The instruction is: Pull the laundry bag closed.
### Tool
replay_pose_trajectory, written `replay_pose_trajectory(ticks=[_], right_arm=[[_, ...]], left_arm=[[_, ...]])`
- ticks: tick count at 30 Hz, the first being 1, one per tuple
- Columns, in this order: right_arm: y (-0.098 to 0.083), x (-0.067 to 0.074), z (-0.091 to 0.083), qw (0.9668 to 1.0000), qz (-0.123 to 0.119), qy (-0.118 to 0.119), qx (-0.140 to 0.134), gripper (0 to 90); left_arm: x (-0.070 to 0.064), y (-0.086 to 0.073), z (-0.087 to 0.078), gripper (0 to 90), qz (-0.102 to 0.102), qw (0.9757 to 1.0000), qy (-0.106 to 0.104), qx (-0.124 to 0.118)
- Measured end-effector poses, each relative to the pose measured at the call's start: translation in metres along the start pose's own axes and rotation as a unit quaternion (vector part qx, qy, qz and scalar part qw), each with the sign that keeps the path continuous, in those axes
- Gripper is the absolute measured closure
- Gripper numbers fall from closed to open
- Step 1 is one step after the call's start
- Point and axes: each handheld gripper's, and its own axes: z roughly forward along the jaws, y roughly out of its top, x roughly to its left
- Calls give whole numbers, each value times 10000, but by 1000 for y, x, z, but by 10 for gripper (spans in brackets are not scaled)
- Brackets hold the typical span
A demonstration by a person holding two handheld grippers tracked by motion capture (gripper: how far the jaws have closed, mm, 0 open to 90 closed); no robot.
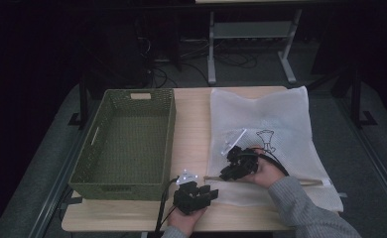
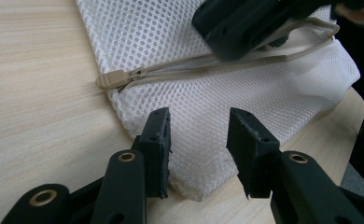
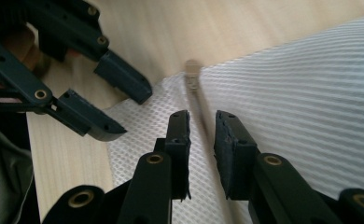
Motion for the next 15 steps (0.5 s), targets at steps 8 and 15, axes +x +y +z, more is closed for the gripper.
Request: replay_pose_trajectory(ticks=[8, 15], right_arm=[[7, 3, 22, 9987, -182, -102, 455, 711], [11, 9, 37, 9962, -434, -278, 697, 773]], left_arm=[[1, -1, -1, 591, -26, 10000, -15, 12], [1, -1, -3, 588, -17, 10000, 3, 8]])
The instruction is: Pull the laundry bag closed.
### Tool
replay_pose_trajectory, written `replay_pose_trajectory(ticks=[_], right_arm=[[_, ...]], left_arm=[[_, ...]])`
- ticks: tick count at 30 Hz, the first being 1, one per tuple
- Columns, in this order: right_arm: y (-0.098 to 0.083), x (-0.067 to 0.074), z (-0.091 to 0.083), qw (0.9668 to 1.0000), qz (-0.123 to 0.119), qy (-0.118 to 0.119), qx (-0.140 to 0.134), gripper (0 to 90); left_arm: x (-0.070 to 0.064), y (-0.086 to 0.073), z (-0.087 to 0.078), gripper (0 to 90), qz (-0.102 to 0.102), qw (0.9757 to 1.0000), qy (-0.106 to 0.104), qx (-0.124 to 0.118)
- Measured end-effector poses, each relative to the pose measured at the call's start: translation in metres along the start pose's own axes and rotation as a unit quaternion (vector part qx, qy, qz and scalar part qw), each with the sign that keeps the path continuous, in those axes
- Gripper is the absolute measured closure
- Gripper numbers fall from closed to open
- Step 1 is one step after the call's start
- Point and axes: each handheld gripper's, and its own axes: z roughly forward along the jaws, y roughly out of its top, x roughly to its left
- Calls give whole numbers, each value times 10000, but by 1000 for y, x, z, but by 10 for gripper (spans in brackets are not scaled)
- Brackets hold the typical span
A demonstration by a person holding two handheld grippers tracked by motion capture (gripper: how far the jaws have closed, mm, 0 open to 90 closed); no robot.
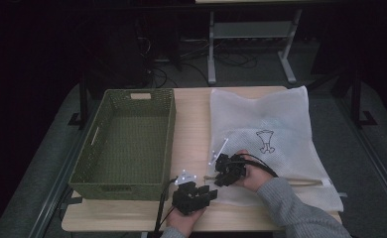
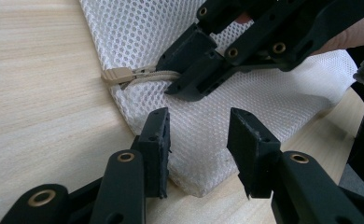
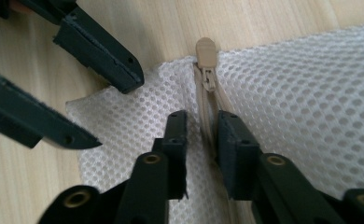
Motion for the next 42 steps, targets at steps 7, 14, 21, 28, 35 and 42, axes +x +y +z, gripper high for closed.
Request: replay_pose_trajectory(ticks=[7, 14, 21, 28, 35, 42], right_arm=[[1, -1, -5, 9999, 33, 139, 5, 859], [-1, 1, -23, 9995, 38, 169, -261, 858], [-7, 3, -38, 9987, 44, 248, -440, 857], [-10, 4, -42, 9985, 66, 255, -475, 854], [-10, 1, -42, 9984, 134, 230, -508, 784], [3, -1, -47, 9980, 165, 210, -573, 701]], left_arm=[[1, 0, -5, 565, 5, 10000, 61, -7], [-1, 0, -7, 510, 89, 9997, 201, 90], [2, 9, 1, 470, -138, 9998, 47, 114], [13, 19, 14, 591, -481, 9976, -409, 293], [11, 18, 15, 812, -274, 9984, -400, 291], [11, 16, 15, 813, -222, 9988, -356, 262]])
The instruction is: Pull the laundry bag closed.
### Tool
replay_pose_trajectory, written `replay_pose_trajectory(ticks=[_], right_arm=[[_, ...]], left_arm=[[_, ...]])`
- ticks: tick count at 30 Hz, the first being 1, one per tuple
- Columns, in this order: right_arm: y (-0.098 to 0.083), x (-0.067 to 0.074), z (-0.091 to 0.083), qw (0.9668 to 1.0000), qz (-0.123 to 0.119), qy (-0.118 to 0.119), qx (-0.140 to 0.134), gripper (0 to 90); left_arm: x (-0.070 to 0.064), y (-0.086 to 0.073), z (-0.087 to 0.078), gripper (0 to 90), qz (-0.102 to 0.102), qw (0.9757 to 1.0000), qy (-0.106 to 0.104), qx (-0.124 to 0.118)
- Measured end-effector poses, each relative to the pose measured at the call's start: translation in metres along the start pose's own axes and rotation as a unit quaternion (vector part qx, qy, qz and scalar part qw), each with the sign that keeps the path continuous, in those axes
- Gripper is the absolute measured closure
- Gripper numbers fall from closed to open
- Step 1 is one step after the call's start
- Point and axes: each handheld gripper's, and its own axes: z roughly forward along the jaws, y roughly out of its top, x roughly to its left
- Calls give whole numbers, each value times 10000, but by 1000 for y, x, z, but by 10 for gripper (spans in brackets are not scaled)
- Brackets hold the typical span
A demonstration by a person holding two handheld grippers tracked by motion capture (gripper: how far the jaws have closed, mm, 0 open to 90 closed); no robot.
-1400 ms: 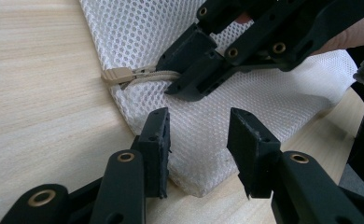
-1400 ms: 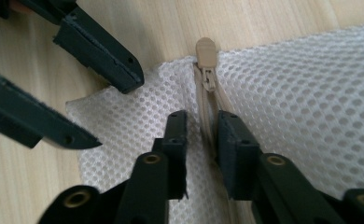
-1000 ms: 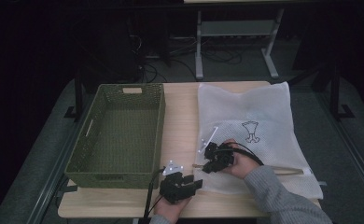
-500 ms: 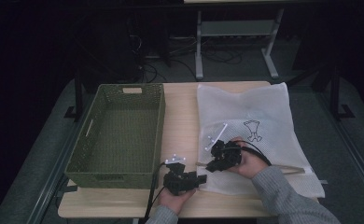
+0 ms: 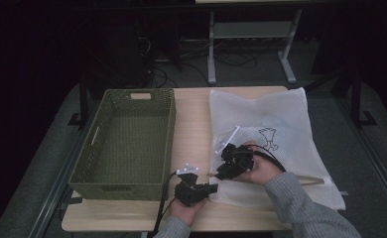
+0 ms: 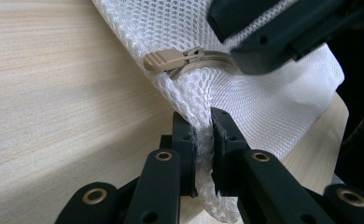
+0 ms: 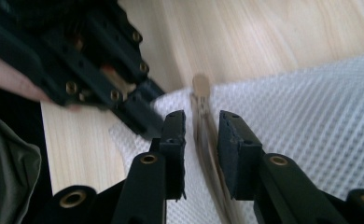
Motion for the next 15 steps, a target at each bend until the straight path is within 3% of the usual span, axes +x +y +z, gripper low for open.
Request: replay_pose_trajectory(ticks=[11, 15], right_arm=[[31, 1, 24, 9993, -40, 108, 356, 658], [37, 1, 31, 9986, -69, 133, 502, 748]], left_arm=[[-3, -2, -1, 811, 103, 9999, -17, 11], [-3, -3, -1, 811, 120, 9999, -25, 14]])
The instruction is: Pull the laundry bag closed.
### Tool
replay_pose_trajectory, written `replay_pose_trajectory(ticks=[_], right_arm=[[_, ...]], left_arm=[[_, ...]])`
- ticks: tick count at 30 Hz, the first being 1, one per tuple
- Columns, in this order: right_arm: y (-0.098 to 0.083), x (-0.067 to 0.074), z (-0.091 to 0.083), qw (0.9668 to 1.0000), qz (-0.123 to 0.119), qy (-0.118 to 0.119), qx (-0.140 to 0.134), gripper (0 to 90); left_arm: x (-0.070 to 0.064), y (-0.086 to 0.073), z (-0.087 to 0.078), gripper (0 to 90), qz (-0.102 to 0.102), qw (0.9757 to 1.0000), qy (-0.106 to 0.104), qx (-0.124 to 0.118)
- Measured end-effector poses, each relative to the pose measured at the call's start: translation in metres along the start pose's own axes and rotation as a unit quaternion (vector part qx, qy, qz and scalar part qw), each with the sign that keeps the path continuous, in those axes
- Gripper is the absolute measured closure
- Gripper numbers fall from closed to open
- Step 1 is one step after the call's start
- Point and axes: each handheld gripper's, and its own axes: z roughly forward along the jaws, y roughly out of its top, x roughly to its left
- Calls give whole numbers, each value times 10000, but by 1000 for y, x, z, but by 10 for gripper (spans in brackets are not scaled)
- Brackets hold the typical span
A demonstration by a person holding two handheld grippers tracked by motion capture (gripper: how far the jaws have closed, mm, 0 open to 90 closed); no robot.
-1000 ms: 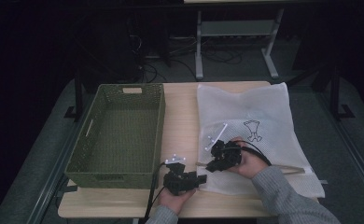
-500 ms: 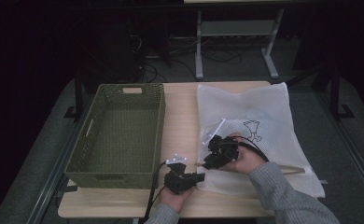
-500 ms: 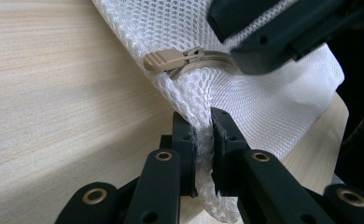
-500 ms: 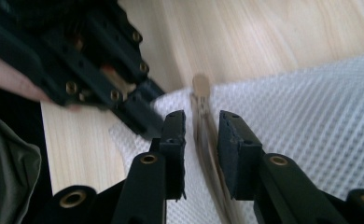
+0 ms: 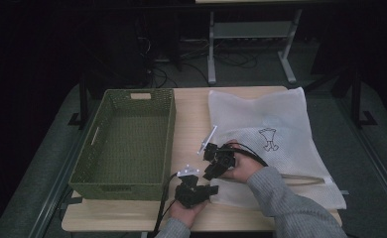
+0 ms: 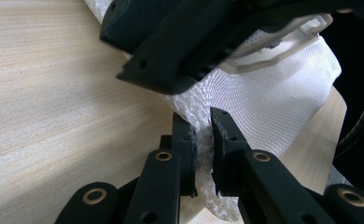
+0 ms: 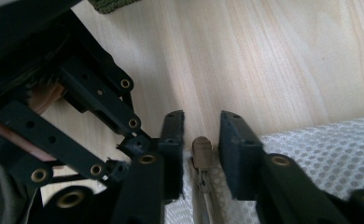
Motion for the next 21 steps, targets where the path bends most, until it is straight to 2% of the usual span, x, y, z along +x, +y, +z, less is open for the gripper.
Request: replay_pose_trajectory(ticks=[1, 5, 11, 16, 21], right_arm=[[1, 0, 0, 10000, -7, 23, 22, 794], [-1, 1, -3, 10000, -28, -9, -6, 802], [-7, 0, -14, 9998, 11, -48, -199, 800], [-22, -2, -21, 9993, 93, -92, -343, 793], [-39, -6, -19, 9989, 258, 28, -395, 791]], left_arm=[[0, 0, 0, 810, -1, 10000, 5, 0], [0, -1, 1, 807, 36, 10000, 24, 16], [-1, -2, 1, 806, 25, 10000, 56, 8], [0, -2, 2, 806, -16, 10000, 70, 9], [1, -3, 2, 806, -63, 10000, 73, 11]])
